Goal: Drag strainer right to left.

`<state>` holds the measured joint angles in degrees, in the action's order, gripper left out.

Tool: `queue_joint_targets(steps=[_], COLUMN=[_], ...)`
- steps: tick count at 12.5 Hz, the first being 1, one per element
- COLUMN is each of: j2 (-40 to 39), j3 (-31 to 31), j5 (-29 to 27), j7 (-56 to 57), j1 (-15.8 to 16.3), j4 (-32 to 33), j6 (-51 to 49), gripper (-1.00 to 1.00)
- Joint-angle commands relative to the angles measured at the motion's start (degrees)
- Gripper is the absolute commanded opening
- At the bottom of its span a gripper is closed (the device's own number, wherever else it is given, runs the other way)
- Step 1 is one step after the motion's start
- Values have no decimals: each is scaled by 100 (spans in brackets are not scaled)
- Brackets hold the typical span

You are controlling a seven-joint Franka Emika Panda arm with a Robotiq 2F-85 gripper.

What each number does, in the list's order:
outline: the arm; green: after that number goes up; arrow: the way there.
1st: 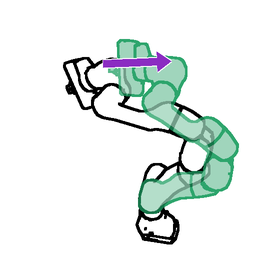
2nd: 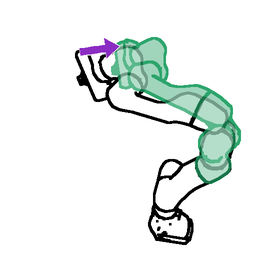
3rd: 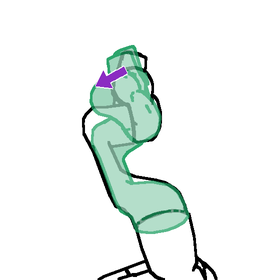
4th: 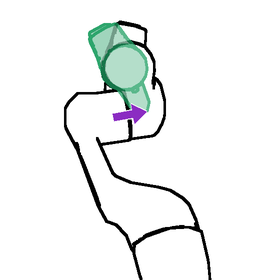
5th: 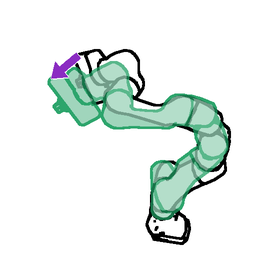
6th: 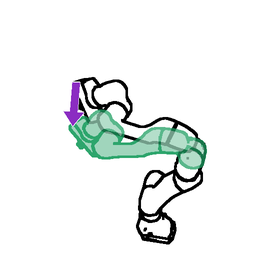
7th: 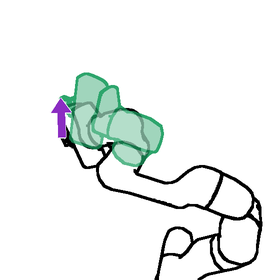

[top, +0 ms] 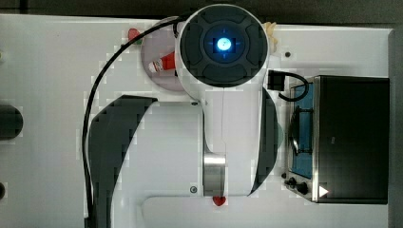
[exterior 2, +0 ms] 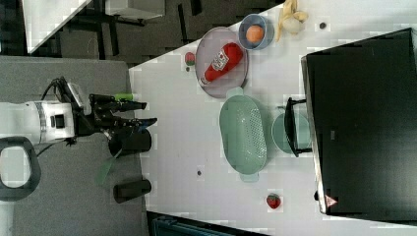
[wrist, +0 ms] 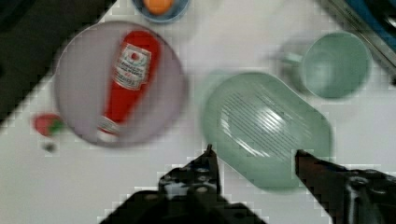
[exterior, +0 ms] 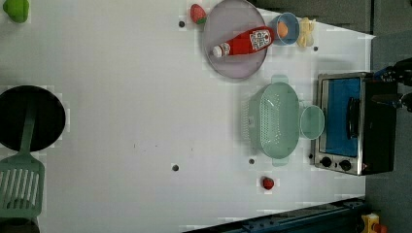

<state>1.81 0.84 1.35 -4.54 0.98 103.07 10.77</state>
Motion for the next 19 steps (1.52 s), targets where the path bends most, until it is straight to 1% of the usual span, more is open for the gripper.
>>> queue_joint_targets(steps=[1,2,3,5,8,10,13,16,19], j2=[2380,2378,2359,2238,1833,1465,831,239,-250], j3=[338,340,329,281,141,50,-66,-125,-156], j5=[141,140,140,137,136,136,136,136,136], j7=[210,210,210,210,26,-522,-1523,-2629,-3477], j1=[-310,-310,-307,-292,-278,-275,-270,-269,-235], j4=[1218,1220,1226,1292,1632,1944,2367,2747,3197], j6=[-1173,-1174,-1164,-1155,-947,-370,752,1810,2820], gripper=[60,82,99,100,100,100,100,100,100])
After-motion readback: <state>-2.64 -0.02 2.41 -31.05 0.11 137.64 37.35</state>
